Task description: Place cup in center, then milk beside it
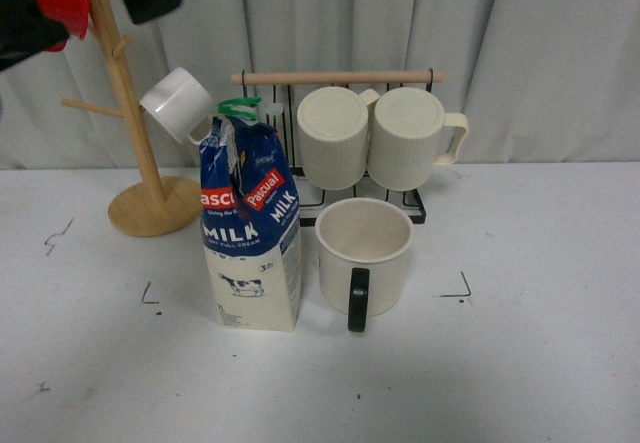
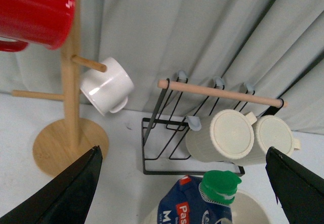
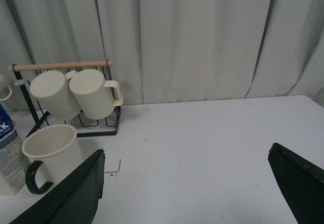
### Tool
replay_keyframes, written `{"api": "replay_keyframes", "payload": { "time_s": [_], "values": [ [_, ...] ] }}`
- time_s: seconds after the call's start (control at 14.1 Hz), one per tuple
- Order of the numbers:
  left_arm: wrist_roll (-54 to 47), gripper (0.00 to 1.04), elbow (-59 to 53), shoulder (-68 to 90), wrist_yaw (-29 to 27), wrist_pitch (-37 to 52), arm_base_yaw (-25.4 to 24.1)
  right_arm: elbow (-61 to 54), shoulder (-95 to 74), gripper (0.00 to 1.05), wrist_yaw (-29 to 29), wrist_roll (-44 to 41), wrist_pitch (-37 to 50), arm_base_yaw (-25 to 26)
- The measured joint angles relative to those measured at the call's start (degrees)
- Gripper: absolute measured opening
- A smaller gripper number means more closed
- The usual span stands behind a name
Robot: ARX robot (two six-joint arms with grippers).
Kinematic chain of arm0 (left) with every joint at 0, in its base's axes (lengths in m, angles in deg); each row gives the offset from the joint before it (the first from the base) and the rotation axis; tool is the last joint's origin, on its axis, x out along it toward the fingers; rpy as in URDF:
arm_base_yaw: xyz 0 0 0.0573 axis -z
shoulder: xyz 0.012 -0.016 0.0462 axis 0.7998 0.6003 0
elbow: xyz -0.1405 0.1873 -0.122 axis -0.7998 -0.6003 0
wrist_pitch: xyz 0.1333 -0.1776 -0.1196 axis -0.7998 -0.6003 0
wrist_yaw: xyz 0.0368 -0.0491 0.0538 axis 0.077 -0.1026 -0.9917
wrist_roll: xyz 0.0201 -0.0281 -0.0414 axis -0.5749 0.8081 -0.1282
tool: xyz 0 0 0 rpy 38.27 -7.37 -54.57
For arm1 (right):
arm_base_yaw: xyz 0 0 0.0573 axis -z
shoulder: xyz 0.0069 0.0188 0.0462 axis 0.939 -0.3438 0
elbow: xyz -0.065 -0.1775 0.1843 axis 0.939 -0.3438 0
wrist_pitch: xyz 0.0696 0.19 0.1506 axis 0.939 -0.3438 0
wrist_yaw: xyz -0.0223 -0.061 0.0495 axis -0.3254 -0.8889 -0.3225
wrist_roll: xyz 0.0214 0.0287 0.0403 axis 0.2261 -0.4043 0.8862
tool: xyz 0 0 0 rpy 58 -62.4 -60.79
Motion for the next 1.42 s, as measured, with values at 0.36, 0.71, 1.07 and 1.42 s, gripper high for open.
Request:
{"api": "replay_keyframes", "payload": {
  "time_s": [0.36,0.71,1.07,1.42],
  "values": [
    [-18.12,0.02,-34.93,-40.48,7.82,6.29,-14.91,0.0,0.0,0.98,0.0,0.0,0.0,0.0],
    [-18.12,0.02,-39.15,-49.64,7.8,1.14,-14.97,0.0,0.0,0.98,-0.02,0.0,0.0,0.0],
    [-18.12,0.02,-42.32,-56.52,7.82,-0.85,-14.97,0.0,0.0,0.98,-0.02,0.0,0.02,0.0],
    [-18.14,0.02,-42.36,-63.43,7.8,-8.28,-14.97,0.0,0.0,0.98,-0.02,0.0,0.02,0.0]
  ]
}}
